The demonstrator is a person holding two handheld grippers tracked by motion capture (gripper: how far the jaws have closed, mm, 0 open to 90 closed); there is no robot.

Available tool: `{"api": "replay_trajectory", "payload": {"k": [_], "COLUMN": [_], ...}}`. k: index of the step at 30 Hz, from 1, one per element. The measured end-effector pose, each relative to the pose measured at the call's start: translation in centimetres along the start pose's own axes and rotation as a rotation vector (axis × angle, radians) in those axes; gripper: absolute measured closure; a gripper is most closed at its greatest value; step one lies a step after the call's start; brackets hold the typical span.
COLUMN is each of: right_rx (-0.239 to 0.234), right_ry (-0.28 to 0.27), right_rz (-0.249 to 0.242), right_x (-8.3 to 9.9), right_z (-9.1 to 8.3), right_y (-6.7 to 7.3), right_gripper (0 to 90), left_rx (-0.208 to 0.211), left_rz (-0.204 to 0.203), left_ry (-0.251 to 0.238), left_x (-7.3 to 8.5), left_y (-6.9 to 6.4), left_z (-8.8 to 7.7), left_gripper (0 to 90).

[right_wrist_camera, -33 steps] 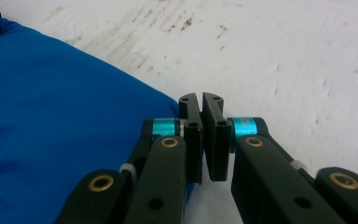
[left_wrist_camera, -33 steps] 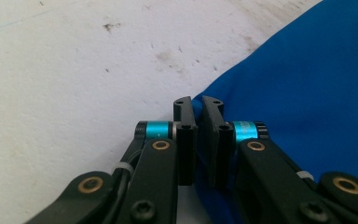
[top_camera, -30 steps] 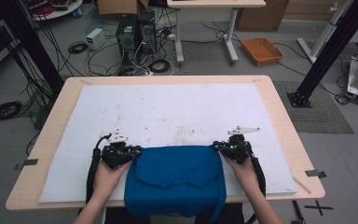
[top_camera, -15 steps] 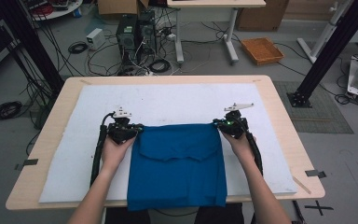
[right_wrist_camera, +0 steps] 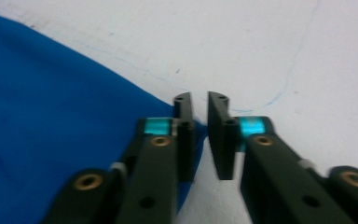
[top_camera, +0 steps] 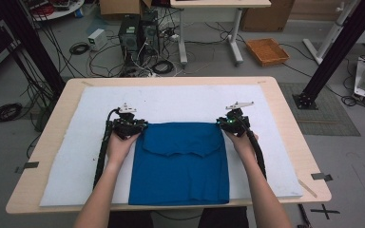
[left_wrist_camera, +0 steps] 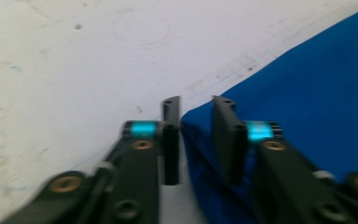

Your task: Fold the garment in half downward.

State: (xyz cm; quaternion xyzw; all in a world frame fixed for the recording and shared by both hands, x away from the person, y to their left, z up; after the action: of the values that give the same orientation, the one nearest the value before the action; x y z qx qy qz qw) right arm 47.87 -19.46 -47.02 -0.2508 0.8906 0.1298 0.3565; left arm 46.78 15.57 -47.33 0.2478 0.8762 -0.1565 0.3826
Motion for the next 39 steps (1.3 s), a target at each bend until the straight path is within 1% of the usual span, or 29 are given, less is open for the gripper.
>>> {"api": "replay_trajectory", "payload": {"k": [1, 2, 3, 4, 5, 6, 7, 8, 9, 10, 11, 14, 16, 17, 18, 19, 20, 21, 24, 25, 28, 29, 30, 31, 32, 33, 34, 38, 39], "right_rx": [0.009, 0.009, 0.01, 0.01, 0.002, 0.002, 0.0, 0.0, -0.011, -0.011, -0.021, -0.015, -0.024, -0.039, -0.039, -0.053, -0.053, -0.075, -0.077, -0.057, -0.054, -0.031, -0.031, 0.001, 0.001, 0.05, 0.08, 0.116, 0.128], "right_ry": [-0.018, -0.018, -0.039, -0.039, -0.061, -0.061, -0.086, -0.086, -0.101, -0.101, -0.108, -0.114, -0.123, -0.109, -0.109, -0.079, -0.079, -0.058, -0.047, -0.03, -0.019, 0.002, 0.002, 0.033, 0.033, 0.059, 0.069, 0.062, 0.062], "right_rz": [0.011, 0.011, 0.028, 0.028, 0.041, 0.041, 0.053, 0.053, 0.069, 0.069, 0.07, 0.059, 0.055, 0.047, 0.047, 0.061, 0.061, 0.083, 0.098, 0.074, 0.063, 0.028, 0.028, -0.025, -0.025, -0.071, -0.082, -0.069, -0.037], "right_x": [-0.1, -0.1, -0.1, -0.1, 0.1, 0.1, 0.6, 0.6, 1.3, 1.3, 2.1, 2.8, 3.4, 4.0, 4.0, 4.7, 4.7, 5.4, 5.9, 6.3, 6.5, 6.6, 6.6, 7.0, 7.0, 7.4, 7.6, 7.7, 7.8], "right_z": [-0.6, -0.6, -1.3, -1.3, -2.3, -2.3, -3.4, -3.4, -4.4, -4.4, -5.2, -6.0, -6.4, -6.4, -6.4, -6.2, -6.2, -6.0, -5.9, -5.6, -5.4, -5.2, -5.2, -5.0, -5.0, -4.8, -4.8, -5.1, -5.4], "right_y": [-0.1, -0.1, -0.1, -0.1, 0.1, 0.1, 0.4, 0.4, 0.8, 0.8, 1.5, 2.1, 2.8, 3.5, 3.5, 4.1, 4.1, 4.3, 4.5, 4.7, 4.9, 5.2, 5.2, 5.6, 5.6, 5.7, 5.6, 5.0, 4.3], "right_gripper": [70.7, 70.7, 64.0, 64.0, 62.2, 62.2, 59.5, 59.5, 54.8, 54.8, 54.1, 54.6, 57.9, 60.8, 60.8, 62.3, 62.3, 62.3, 62.3, 62.3, 62.4, 62.3, 62.3, 62.3, 62.3, 62.4, 62.5, 64.3, 64.3], "left_rx": [-0.003, -0.003, -0.007, -0.007, 0.006, 0.006, 0.032, 0.032, 0.045, 0.057, 0.07, 0.097, 0.109, 0.129, 0.129, 0.15, 0.15, 0.155, 0.161, 0.157, 0.161, 0.159, 0.159, 0.161, 0.16, 0.157, 0.157, 0.155, 0.156], "left_rz": [-0.003, -0.003, 0.007, 0.007, 0.011, 0.011, -0.01, -0.01, -0.023, -0.024, -0.039, -0.063, -0.079, -0.094, -0.094, -0.098, -0.098, -0.103, -0.115, -0.12, -0.133, -0.131, -0.131, -0.128, -0.126, -0.125, -0.125, -0.121, -0.119], "left_ry": [-0.001, -0.001, -0.028, -0.028, -0.046, -0.046, -0.032, -0.032, -0.024, -0.018, -0.009, -0.004, 0.014, 0.034, 0.034, 0.043, 0.043, 0.05, 0.062, 0.067, 0.061, 0.062, 0.062, 0.064, 0.066, 0.072, 0.072, 0.069, 0.067], "left_x": [-0.1, -0.1, -0.1, -0.1, 0.3, 0.3, 1.0, 1.0, 1.4, 1.9, 2.8, 3.5, 4.0, 4.4, 4.4, 4.8, 4.8, 5.2, 5.5, 5.5, 5.5, 5.5, 5.5, 5.5, 5.6, 5.6, 5.6, 5.7, 5.7], "left_y": [0.0, 0.0, -0.3, -0.3, -0.7, -0.7, -1.3, -1.3, -1.6, -1.9, -2.4, -2.9, -3.4, -3.9, -3.9, -4.4, -4.4, -4.7, -4.7, -4.6, -4.5, -4.6, -4.6, -4.6, -4.6, -4.6, -4.6, -4.6, -4.6], "left_z": [-0.8, -0.8, -1.9, -1.9, -2.9, -2.9, -3.6, -3.6, -3.9, -4.2, -4.6, -4.7, -4.7, -4.7, -4.7, -4.8, -4.8, -4.9, -4.7, -4.5, -4.4, -4.4, -4.4, -4.4, -4.3, -4.3, -4.3, -4.2, -4.2], "left_gripper": [61.7, 59.1, 57.6, 57.6, 57.1, 56.3, 56.0, 55.3, 54.2, 54.2, 54.0, 53.0, 53.1, 53.2, 53.4, 54.2, 54.6, 54.7, 55.2, 55.2, 55.1, 55.0, 55.0, 55.0, 55.0, 55.0, 55.0, 54.9, 55.0]}}
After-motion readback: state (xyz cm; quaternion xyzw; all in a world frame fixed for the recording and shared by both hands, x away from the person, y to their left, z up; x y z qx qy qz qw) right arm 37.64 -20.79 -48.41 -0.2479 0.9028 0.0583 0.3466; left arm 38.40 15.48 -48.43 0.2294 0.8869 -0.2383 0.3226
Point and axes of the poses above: each handheld gripper's, and its own axes: z roughly forward along the jaws, x roughly out of its underside, y roughly to its left, the point moved 6 cm from there along z, roughly forward along the jaws, and after that the axes turned 4 degrees about y, right-handed, at the moved point
